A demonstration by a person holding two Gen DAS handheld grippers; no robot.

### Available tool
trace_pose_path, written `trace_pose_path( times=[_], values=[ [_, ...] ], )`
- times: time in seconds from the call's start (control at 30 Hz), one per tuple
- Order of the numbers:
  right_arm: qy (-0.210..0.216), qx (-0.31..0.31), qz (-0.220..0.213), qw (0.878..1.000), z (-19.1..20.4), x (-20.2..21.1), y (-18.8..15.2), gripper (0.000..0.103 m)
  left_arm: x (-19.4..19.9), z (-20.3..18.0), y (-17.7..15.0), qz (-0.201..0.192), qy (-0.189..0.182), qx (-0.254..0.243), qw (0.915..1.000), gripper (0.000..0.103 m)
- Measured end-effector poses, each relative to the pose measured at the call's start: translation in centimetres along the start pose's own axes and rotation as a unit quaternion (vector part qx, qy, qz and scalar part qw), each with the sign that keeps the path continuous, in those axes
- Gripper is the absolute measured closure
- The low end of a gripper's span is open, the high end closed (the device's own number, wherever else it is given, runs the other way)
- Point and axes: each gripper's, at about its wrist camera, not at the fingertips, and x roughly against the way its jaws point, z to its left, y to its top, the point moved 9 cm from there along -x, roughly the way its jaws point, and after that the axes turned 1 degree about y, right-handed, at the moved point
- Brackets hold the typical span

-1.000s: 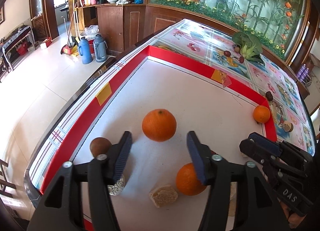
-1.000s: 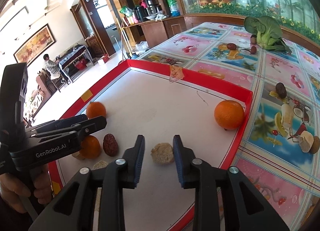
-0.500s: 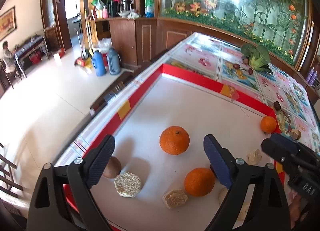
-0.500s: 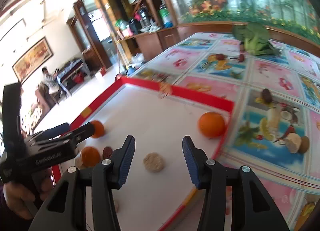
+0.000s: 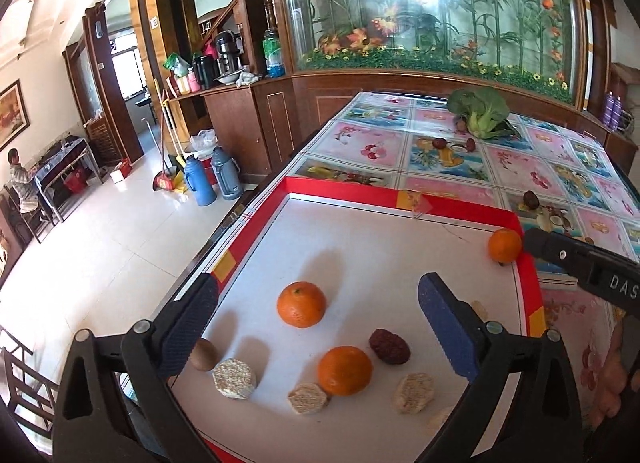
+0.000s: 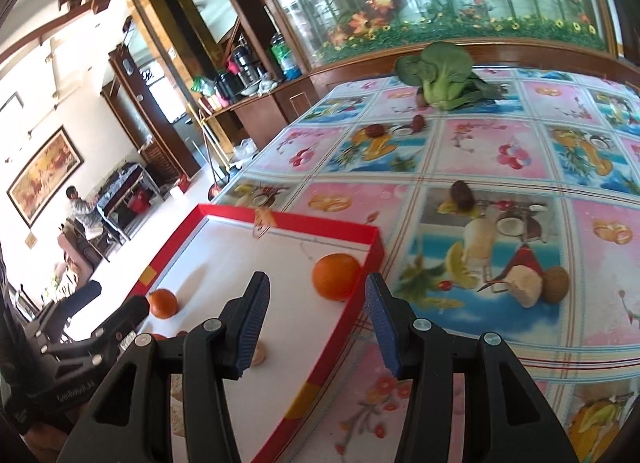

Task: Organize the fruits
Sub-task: 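Move both open tools back to the remaining items on the tablecloth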

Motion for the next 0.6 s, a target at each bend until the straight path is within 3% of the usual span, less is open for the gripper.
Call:
trace_pose_path(
  times=[0.43, 0.6],
  values=[
    [-0.003, -0.051, -0.017, 0.999, -3.8, 2.3, 1.1, 0.054, 0.3, -3.1, 0.9, 0.001, -0.004, -0.024, 0.9997, 0.003],
    [-0.016, -0.084, -0.032, 0.996, -7.2, 4.1, 1.7, 0.054, 1.1, -5.6, 1.3, -0.004, -0.023, -0.043, 0.9988, 0.003]
  ],
)
